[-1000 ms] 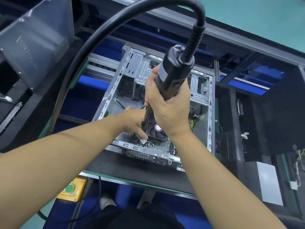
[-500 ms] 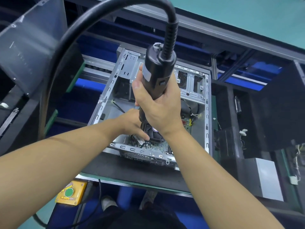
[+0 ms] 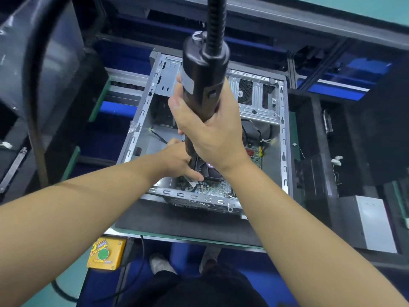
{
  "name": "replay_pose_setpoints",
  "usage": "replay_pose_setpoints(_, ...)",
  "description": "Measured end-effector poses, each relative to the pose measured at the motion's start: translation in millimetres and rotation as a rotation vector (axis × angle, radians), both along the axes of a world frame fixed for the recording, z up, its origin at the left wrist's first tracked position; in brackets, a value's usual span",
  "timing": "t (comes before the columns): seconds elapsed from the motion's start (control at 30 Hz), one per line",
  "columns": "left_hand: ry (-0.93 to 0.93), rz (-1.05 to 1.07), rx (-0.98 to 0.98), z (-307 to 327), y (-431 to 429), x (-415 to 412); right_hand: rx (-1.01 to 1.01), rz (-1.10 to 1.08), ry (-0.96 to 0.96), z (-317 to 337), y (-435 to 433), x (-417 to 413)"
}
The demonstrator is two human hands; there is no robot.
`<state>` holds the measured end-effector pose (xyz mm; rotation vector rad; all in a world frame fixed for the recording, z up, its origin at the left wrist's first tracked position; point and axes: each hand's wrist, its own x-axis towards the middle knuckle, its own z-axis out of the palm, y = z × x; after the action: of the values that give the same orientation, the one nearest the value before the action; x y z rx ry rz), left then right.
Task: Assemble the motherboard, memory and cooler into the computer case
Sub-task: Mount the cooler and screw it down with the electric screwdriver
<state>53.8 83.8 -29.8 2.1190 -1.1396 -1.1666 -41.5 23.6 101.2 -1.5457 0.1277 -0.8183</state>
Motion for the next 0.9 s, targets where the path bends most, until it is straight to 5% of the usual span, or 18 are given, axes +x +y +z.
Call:
replay_pose_setpoints(0.2, -0.372, -0.305, -0.057, -0.8, -3.4, 0.1, 0.026, 0.007, 0.011, 4.2, -3.7, -1.6)
replay_pose_setpoints(0.63, -0.303, -0.264, -0.095, -5.4, -1.7, 0.1, 0.058, 0.060, 0.113, 7.0, -5.9, -0.7)
replay_pose_setpoints(0.9, -0.293, -0.316, -0.145, -6.3, -5.8, 6.9, 0.018, -0.004, -0.035, 34.8, -24.4, 7.2)
